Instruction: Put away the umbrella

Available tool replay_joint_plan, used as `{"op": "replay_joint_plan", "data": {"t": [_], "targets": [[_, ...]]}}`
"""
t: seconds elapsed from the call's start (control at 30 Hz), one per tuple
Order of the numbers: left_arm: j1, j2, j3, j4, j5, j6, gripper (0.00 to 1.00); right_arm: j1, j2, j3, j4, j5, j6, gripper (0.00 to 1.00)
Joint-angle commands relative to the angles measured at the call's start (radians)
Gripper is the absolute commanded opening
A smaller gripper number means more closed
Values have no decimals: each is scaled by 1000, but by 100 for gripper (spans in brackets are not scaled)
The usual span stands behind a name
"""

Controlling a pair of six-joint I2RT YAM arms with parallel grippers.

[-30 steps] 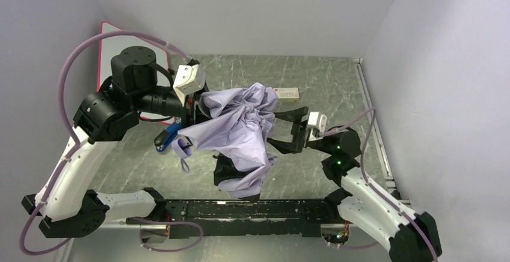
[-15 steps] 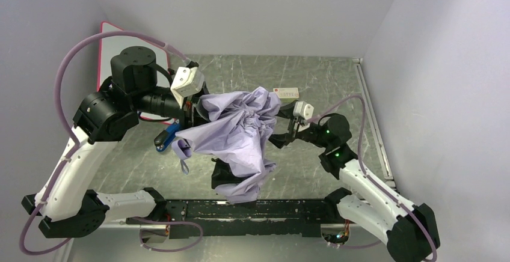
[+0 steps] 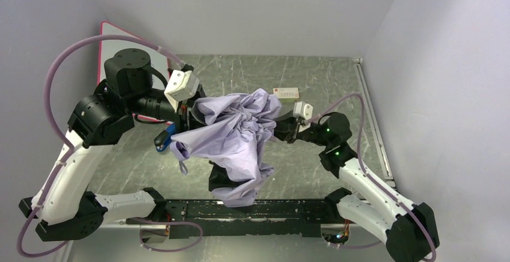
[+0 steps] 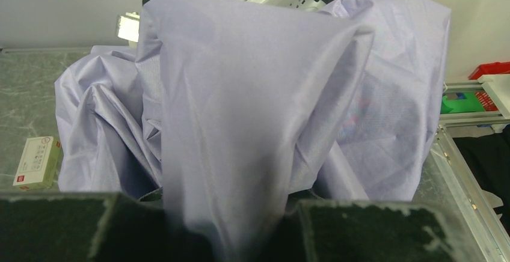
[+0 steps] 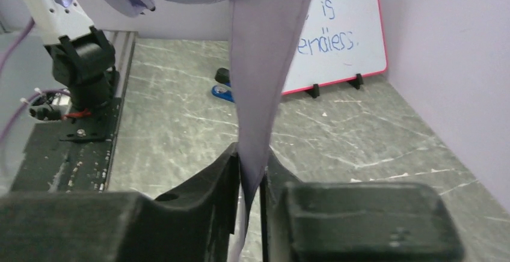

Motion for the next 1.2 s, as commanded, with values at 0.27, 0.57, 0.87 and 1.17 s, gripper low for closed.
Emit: {"op": "replay_joint_plan", "data": {"t": [0.27, 0.57, 0.87, 1.17], "targets": [[-6, -49, 11, 120, -90, -41, 5, -4, -142, -26, -290, 303, 189, 0], [-6, -30, 22, 252, -212, -164, 5, 4, -244, -79, -479, 357, 456, 0], [-6, 94, 43, 263, -317, -194, 5, 72, -224, -91, -533, 300, 573, 0], [7, 208, 128, 215, -537, -193, 5, 232, -256, -111, -630, 414, 625, 0]]}}
